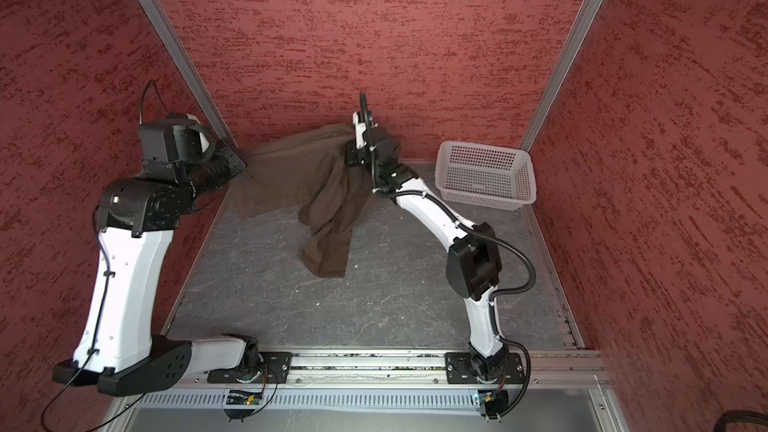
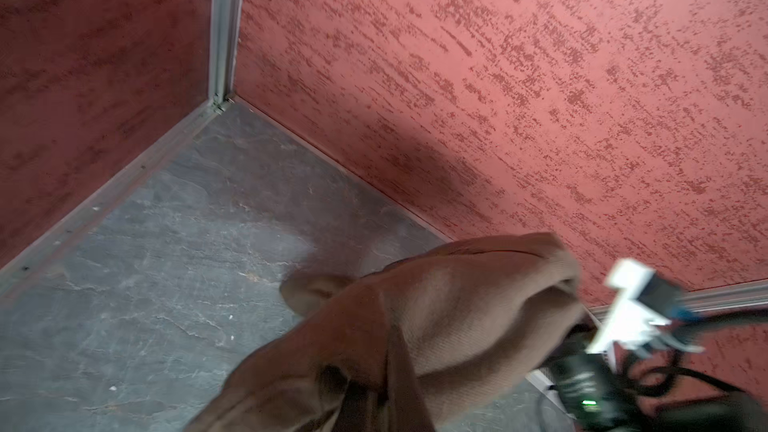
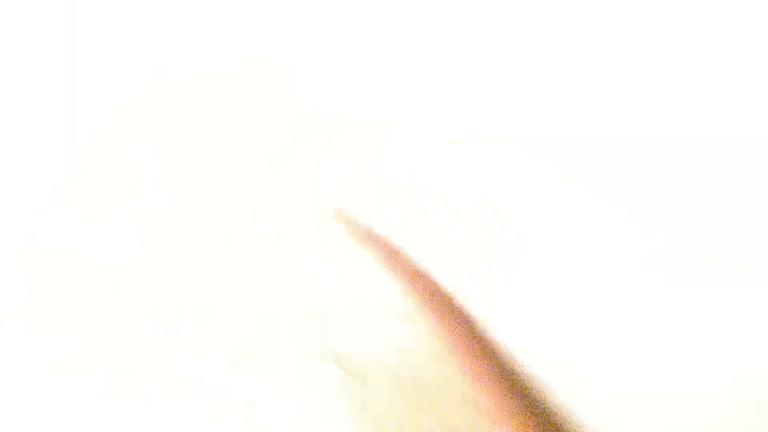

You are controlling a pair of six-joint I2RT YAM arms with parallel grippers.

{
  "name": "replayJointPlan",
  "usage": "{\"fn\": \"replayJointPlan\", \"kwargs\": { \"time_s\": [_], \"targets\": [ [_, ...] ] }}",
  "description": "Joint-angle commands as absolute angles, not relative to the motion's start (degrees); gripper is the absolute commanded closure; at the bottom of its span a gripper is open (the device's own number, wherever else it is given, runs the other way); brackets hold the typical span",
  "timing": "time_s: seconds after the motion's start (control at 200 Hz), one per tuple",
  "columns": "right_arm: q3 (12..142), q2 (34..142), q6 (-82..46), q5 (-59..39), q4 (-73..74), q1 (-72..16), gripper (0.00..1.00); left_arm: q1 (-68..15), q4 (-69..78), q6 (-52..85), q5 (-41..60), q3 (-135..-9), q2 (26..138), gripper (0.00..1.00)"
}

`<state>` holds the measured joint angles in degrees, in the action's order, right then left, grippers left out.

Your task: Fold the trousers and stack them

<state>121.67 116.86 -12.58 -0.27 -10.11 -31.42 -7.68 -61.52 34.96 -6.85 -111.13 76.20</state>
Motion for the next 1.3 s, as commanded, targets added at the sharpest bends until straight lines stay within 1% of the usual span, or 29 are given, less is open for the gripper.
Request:
{"fn": "replayJointPlan", "kwargs": {
  "time_s": [0.0, 0.055, 0.12, 0.165, 0.21, 0.291, 0.376, 0.451, 0.516, 0.586, 0.651, 0.721, 0.832, 0.897, 0.927, 0.962, 1.017, 1.022, 1.027, 1.032, 1.037, 1.047, 1.052, 1.062, 1.072, 1.132, 1.167, 1.247, 1.297],
  "targets": [
    [140.26, 118.45, -6.04, 1.28, -26.87, -26.98, 1.0, -2.86, -55.98, 35.05, -5.99, -109.4, 72.51, 1.0],
    [144.92, 118.82, -5.76, -3.32, -31.39, -26.98, 1.0, -1.8, -53.98, 35.07, -5.12, -106.87, 72.0, 1.0],
    [141.86, 116.8, -7.75, -9.58, -33.37, -26.98, 1.0, -0.2, -53.67, 35.17, -3.7, -105.42, 72.14, 1.0],
    [135.53, 114.3, -9.6, -14.06, -32.65, -27.15, 1.0, 0.91, -54.41, 35.24, -3.02, -104.64, 72.37, 1.0],
    [124.8, 110.64, -11.63, -17.93, -29.4, -27.67, 1.0, 2.08, -54.83, 35.09, -2.28, -103.37, 72.3, 1.0],
    [106.64, 103.65, -13.91, -19.93, -21.52, -29.0, 1.0, 3.31, -54.16, 34.7, -1.69, -99.05, 70.85, 1.0],
    [88.55, 96.25, -16.5, -18.88, -15.38, -30.45, 1.0, 4.23, -52.96, 34.45, -1.74, -92.34, 68.27, 1.0],
    [75.33, 90.63, -21.95, -17.95, -12.52, -30.85, 1.0, 4.31, -54.46, 35.86, -5.6, -86.55, 66.13, 1.0],
    [65.42, 87.03, -25.85, -17.93, -10.14, -30.89, 1.0, 4.57, -55.28, 36.58, -7.07, -80.64, 64.31, 1.0],
    [57.44, 84.63, -27.63, -15.05, -10.74, -30.93, 1.0, 4.59, -56.38, 39.16, -7.45, -73.76, 62.47, 1.0],
    [54.36, 84.21, -28.62, -10.53, -15.45, -30.91, 1.0, 3.99, -57.07, 44.15, -5.35, -66.56, 60.43, 1.0],
    [52.12, 83.7, -29.46, -5.82, -20.32, -30.86, 1.0, 0.03, -54.14, 47.2, -1.94, -58.52, 57.66, 1.0],
    [49.3, 81.28, -30.53, -1.12, -21.6, -30.76, 1.0, -9.43, -58.64, 53.0, -7.76, -54.99, 55.58, 0.98],
    [49.03, 80.97, -30.1, 0.5, -21.02, -30.63, 1.0, -14.07, -59.96, 55.3, -9.47, -54.5, 54.36, 0.91],
    [49.66, 81.38, -29.15, 0.86, -20.99, -30.5, 0.96, -15.28, -59.94, 55.57, -9.56, -54.68, 54.01, 0.91],
    [50.94, 82.03, -27.87, 1.17, -21.61, -30.41, 0.85, -16.07, -59.9, 55.73, -9.54, -55.37, 53.97, 0.91],
    [53.68, 82.96, -26.0, 1.91, -23.44, -30.25, 0.64, -16.43, -59.3, 55.15, -8.5, -56.93, 54.86, 0.92],
    [54.24, 82.97, -25.64, 1.93, -23.64, -30.3, 0.58, -16.43, -59.18, 55.04, -8.38, -57.12, 55.03, 0.92],
    [54.5, 82.97, -25.47, 1.93, -23.73, -30.31, 0.56, -16.43, -59.12, 54.94, -8.23, -57.3, 55.2, 0.92],
    [54.5, 82.97, -25.47, 1.93, -23.73, -30.31, 0.56, -16.43, -59.05, 54.85, -8.07, -57.48, 55.37, 0.92],
    [55.0, 82.97, -25.11, 1.89, -23.91, -30.28, 0.53, -16.48, -58.92, 54.71, -7.9, -57.7, 55.55, 0.92],
    [55.23, 82.97, -24.9, 1.87, -23.99, -30.26, 0.51, -16.49, -58.72, 54.53, -7.64, -58.06, 55.96, 0.92],
    [55.64, 82.97, -24.6, 1.54, -24.06, -30.31, 0.47, -16.51, -58.63, 54.47, -7.47, -58.3, 56.2, 0.93],
    [55.86, 82.97, -24.34, 1.34, -24.11, -30.31, 0.46, -16.63, -58.49, 54.2, -7.16, -58.74, 56.5, 0.93],
    [56.59, 82.97, -23.64, 0.37, -23.84, -30.37, 0.41, -16.73, -58.39, 53.96, -6.82, -59.16, 57.04, 0.93],
    [59.03, 82.96, -19.69, -5.79, -21.63, -31.15, 0.36, -17.85, -58.16, 52.98, -5.48, -62.1, 60.5, 0.94],
    [60.23, 82.45, -17.7, -7.0, -20.15, -32.67, 0.34, -19.01, -57.96, 52.45, -4.43, -63.51, 62.27, 0.96],
    [63.47, 81.87, -13.16, -3.56, -19.44, -36.89, 0.31, -23.65, -56.51, 52.55, -3.69, -65.26, 65.1, 1.0],
    [65.75, 82.24, -11.61, -1.4, -20.39, -38.25, 0.3, -26.96, -55.7, 53.88, -4.21, -65.56, 66.18, 1.0]
  ]
}}
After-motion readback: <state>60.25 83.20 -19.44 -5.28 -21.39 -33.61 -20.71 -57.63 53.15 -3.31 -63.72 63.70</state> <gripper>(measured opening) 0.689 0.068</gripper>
